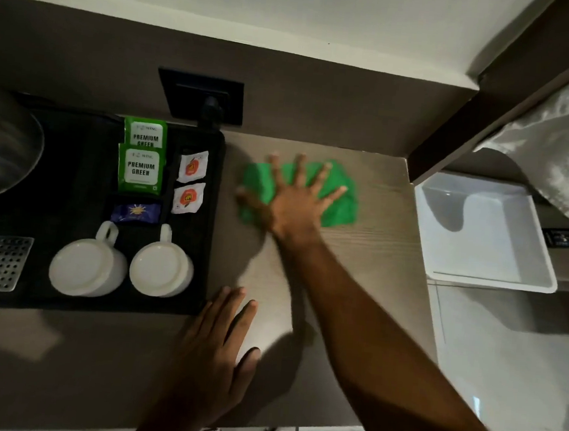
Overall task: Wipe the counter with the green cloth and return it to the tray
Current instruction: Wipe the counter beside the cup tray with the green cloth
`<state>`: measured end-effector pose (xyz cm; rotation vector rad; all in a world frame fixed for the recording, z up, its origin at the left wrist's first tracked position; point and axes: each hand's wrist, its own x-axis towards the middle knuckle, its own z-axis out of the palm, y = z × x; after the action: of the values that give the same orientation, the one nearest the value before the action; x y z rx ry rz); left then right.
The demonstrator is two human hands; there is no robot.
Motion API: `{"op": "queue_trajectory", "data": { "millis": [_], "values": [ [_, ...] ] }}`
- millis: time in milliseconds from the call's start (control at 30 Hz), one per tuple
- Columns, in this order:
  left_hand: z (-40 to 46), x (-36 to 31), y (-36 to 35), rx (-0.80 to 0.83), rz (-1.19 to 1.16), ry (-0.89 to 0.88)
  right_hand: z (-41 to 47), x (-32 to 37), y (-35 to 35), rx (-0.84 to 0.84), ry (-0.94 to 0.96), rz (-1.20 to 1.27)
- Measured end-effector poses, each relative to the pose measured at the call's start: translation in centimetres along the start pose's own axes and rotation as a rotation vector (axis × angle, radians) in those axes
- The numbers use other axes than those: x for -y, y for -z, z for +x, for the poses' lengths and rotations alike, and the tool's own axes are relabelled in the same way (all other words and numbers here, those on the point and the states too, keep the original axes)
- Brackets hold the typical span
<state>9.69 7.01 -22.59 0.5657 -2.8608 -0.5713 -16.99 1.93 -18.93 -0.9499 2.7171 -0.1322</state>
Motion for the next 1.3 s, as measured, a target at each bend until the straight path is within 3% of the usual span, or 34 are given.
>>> {"op": "queue_trajectory", "data": {
  "millis": [67,133,233,300,333,433,500,633,733,833,900,1033,1133,1300],
  "values": [
    [0.0,0.0,-0.1,0.011,0.031,-0.001,-3.4,0.4,-0.7,0.018,0.202,-0.092],
    [-0.1,0.0,0.3,0.011,0.031,0.005,-4.3,-3.9,-0.4,0.002,0.204,-0.124],
    [0.1,0.1,0.4,0.047,-0.009,0.008,-0.3,-8.9,1.8,0.004,-0.097,-0.009],
    [0.2,0.1,0.3,0.057,-0.022,0.016,2.4,-6.4,2.2,-0.008,-0.303,0.08],
    [0.2,0.0,0.4,0.065,-0.023,0.017,2.3,-3.7,1.8,-0.008,-0.296,0.064],
    [0.4,0.1,0.6,0.073,-0.003,0.006,-3.2,0.8,-0.6,0.006,0.048,-0.035],
    [0.4,0.2,0.7,0.062,0.0,-0.005,-7.4,-3.3,-1.2,0.035,0.128,-0.101],
    [0.6,0.2,1.0,0.067,0.014,-0.02,-4.1,-12.6,1.6,0.002,-0.189,-0.034],
    [0.6,0.3,1.1,0.096,0.017,-0.016,-0.2,-10.2,2.1,-0.018,-0.324,0.065],
    [0.5,0.0,1.1,0.095,0.012,0.005,-4.1,-7.7,0.6,-0.026,-0.088,0.011],
    [0.4,-0.2,1.0,0.076,0.009,0.001,-9.3,-9.8,-0.4,-0.038,0.026,-0.065],
    [0.5,-0.1,1.3,0.095,0.03,0.011,-11.9,-15.2,-0.4,-0.07,-0.075,-0.082],
    [0.4,-0.1,0.9,0.092,0.025,0.018,-9.6,-12.8,-0.3,-0.056,-0.242,-0.037],
    [0.3,-0.2,0.7,-0.004,0.043,-0.024,-15.6,-10.1,-1.6,0.005,-0.001,-0.125]
  ]
}}
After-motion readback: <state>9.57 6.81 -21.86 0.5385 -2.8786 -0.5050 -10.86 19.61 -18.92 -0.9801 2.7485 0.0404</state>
